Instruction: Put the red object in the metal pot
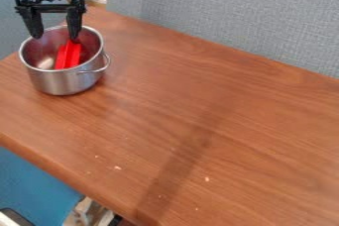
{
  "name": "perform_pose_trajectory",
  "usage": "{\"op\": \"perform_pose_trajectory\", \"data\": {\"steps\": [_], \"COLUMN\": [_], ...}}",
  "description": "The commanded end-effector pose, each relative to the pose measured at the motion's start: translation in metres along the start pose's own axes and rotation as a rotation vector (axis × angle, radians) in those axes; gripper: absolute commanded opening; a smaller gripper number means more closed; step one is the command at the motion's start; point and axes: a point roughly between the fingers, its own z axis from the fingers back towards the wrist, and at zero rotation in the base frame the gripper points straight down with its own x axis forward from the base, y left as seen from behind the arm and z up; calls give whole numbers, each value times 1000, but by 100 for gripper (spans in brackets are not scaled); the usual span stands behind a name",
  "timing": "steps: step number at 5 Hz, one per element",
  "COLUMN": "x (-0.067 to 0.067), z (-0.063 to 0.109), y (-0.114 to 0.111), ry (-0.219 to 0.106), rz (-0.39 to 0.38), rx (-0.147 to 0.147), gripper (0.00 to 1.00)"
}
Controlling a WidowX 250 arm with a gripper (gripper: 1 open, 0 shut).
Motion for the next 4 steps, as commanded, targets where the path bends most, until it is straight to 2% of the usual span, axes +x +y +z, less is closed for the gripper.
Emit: {"op": "perform_pose_trajectory", "data": {"steps": [1, 4], "x": [5, 5], "z": [30, 43], "y": [1, -8], "ry": [-80, -94], "rz": [-1, -20], "rx": [15, 19], "gripper": [100, 100]}}
